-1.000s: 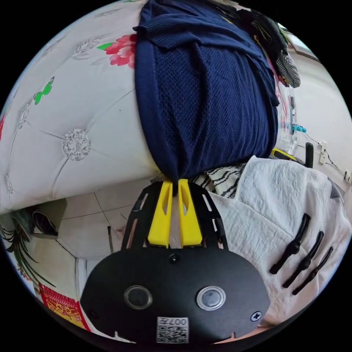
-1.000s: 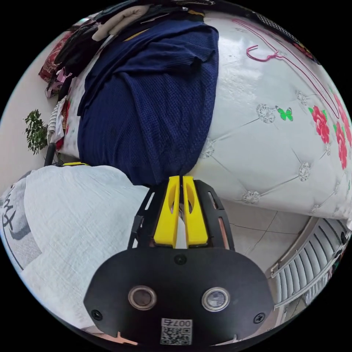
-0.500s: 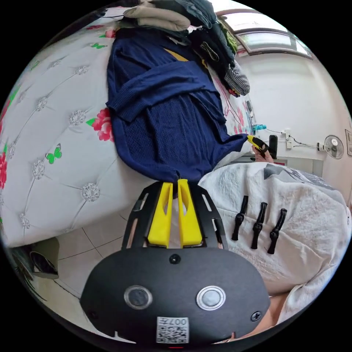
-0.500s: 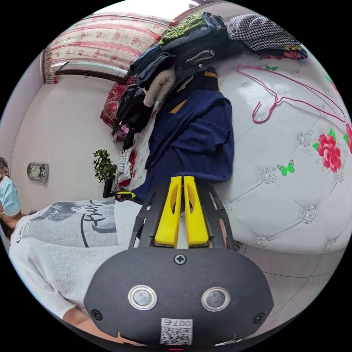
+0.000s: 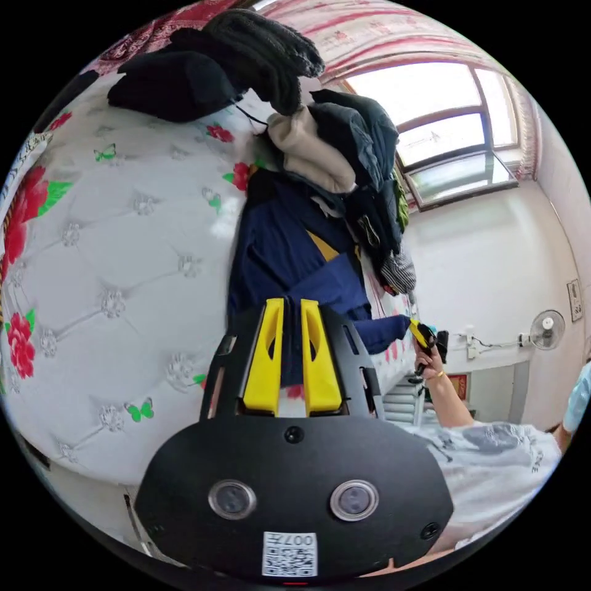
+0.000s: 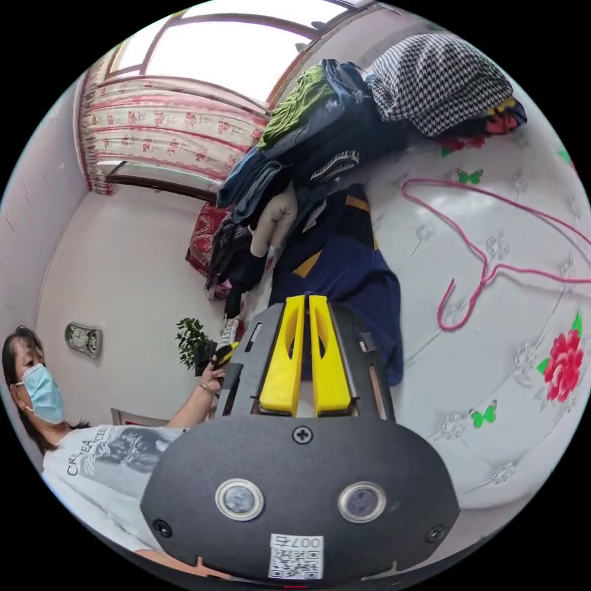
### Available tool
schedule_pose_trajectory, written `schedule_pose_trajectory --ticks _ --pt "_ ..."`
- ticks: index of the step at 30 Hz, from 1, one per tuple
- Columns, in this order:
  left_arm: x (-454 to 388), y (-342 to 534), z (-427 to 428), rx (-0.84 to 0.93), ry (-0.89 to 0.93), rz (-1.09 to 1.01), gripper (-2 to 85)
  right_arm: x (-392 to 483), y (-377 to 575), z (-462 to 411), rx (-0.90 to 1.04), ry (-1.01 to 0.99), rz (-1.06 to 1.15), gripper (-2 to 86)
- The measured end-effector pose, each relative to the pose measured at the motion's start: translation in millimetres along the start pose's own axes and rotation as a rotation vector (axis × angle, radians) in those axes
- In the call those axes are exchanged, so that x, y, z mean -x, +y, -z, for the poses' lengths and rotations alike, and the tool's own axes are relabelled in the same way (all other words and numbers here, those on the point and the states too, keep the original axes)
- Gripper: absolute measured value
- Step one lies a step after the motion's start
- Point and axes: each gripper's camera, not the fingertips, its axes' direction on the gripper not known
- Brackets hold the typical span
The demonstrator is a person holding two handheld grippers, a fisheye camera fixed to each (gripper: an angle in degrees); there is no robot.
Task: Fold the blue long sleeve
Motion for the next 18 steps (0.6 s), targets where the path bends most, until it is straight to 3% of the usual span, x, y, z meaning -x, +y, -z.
schedule_pose_trajectory --ticks 3,11,18 --pt "-4.8 -15.5 -32.2 -0.02 -0.113 0.098 5.8 -2.4 -15.5 -25.9 -0.007 0.11 -0.019 2.1" --pt "-8.1 39.8 -105.4 0.176 -0.392 -0.051 7.0 -7.9 42.1 -86.0 0.195 0.318 0.117 4.8" --pt "-21.3 49.2 -150.1 0.204 -0.457 -0.173 8.0 27.5 33.7 -173.2 0.307 0.541 0.362 7.2"
